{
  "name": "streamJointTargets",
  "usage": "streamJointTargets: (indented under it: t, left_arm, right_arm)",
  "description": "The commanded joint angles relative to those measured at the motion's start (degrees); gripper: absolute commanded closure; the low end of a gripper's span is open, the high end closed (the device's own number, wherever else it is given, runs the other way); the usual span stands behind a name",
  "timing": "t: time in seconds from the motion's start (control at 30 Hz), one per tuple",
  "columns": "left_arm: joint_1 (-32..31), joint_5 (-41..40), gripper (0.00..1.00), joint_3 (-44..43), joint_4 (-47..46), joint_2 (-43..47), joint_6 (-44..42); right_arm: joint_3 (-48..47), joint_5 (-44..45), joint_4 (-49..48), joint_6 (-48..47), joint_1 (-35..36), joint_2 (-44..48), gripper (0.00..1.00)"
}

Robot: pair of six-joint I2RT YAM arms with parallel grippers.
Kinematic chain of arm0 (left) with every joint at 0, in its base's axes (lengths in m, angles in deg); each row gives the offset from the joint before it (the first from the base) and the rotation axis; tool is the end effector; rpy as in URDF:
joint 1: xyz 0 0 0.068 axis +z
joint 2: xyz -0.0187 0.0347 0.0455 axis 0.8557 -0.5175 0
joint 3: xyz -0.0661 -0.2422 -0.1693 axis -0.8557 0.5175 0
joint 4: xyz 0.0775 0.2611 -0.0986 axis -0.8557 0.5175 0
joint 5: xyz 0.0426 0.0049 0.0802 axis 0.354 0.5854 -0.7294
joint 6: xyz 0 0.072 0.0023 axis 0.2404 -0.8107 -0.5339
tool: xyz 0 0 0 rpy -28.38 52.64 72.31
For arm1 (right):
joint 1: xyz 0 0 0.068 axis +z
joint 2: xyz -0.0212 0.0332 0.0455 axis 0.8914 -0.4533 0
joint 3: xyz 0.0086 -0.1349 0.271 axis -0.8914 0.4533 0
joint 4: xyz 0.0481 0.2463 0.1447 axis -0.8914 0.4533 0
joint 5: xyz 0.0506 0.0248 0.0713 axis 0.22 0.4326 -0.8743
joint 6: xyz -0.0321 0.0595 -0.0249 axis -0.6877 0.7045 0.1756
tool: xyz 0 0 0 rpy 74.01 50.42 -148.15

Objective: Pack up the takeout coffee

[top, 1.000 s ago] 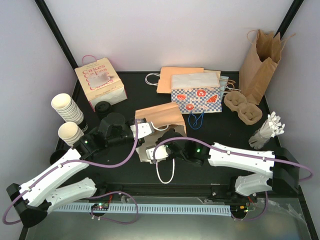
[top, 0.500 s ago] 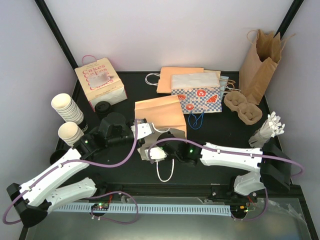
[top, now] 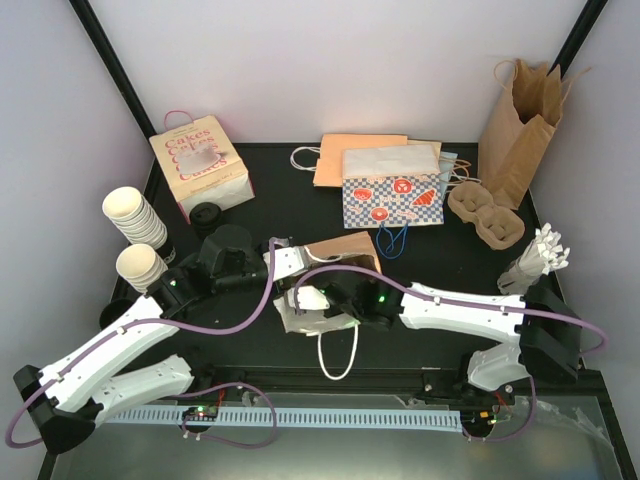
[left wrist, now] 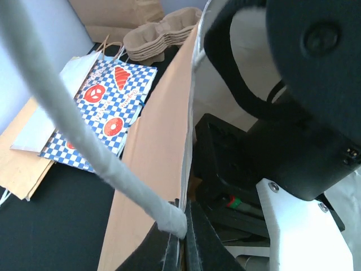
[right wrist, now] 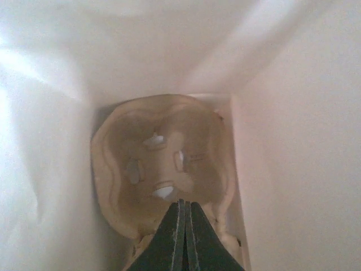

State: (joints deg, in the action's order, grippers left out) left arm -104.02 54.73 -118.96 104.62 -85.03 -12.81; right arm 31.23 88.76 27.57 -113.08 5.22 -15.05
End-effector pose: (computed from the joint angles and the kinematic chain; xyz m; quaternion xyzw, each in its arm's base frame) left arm 0.1438 -0.1680 0.3441 0.5359 0.6595 -0.2148 0.4814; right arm 0.1454 0.3098 0.2394 -0.7335 0.5415 -0.0884 0.4013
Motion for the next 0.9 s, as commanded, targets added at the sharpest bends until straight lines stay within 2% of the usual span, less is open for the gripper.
streamJointTargets:
  t: [0.0, 0.27, 0.6, 0.87]
  left_arm:
    - [-0.4, 2.2, 0.98, -2.7, -0.8, -0.4, 1.0]
    - [-0.5, 3.2, 0.99, -4.0, 0.2, -0.2, 1.2]
    - [-0.9, 6.0, 0.98, -5.0, 2.1, -1.1, 2.3]
    - [-2.5, 6.4, 0.98, -4.4, 2.2, -1.7, 3.3]
  right_arm:
    - [0.4, 0.9, -3.9, -0.3, -0.4, 2.0, 0.99]
    - [2.7, 3.1, -2.9, -7.3, -0.5, -1.0, 0.99]
    - [3.8, 6.0, -5.8, -5.8, -0.8, -8.4, 0.99]
    - [5.9, 6.6, -9.9, -5.2, -0.9, -10.7, 0.99]
